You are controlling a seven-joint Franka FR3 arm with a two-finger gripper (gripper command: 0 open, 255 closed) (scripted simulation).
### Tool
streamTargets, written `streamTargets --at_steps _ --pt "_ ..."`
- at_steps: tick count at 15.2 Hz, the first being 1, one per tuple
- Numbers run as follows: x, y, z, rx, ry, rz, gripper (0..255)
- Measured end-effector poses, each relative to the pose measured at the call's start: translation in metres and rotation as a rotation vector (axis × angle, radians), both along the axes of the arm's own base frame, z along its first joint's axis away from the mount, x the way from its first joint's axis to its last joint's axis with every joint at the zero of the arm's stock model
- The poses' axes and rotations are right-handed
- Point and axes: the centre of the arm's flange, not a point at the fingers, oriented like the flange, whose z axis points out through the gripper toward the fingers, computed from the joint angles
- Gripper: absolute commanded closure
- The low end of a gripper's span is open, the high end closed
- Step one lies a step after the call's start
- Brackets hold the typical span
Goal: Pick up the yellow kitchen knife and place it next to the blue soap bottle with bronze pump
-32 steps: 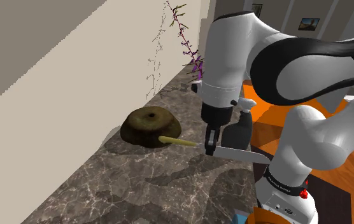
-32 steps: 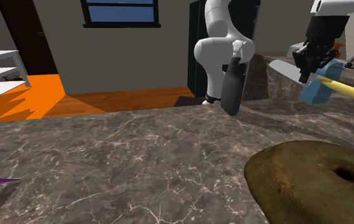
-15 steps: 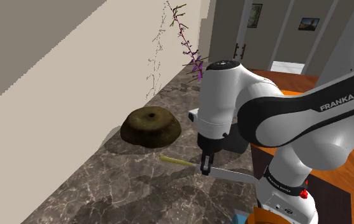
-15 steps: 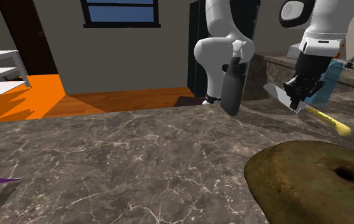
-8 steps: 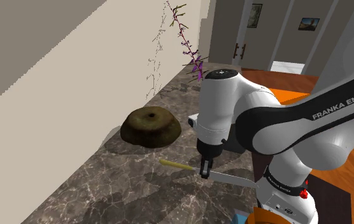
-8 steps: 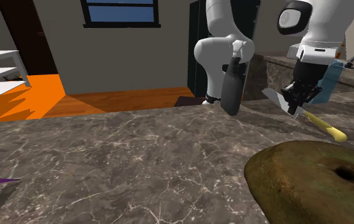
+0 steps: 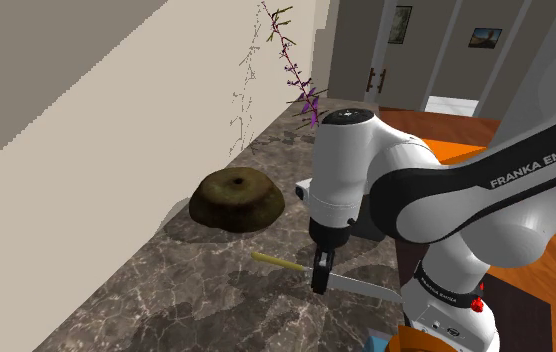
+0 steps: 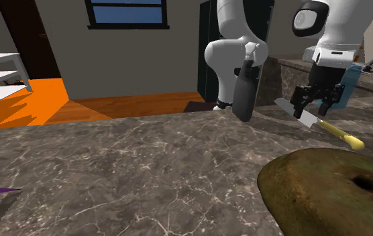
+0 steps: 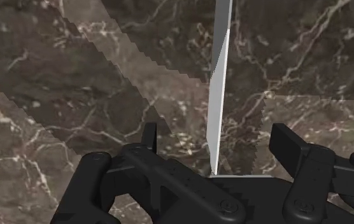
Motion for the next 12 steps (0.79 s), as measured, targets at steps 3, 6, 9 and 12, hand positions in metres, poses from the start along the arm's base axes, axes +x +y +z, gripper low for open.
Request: streamTargets --at_steps 3,6,9,12 --pt "0.001 0.001 0.015 0.001 -0.001 0.0 0" --pt "0.002 0.001 0.043 0.001 -0.001 0.0 0" --pt "0.002 0.001 0.049 0.0 0.0 0.0 0" --pt "0.001 0.001 0.05 0.0 0.0 0.0 0"
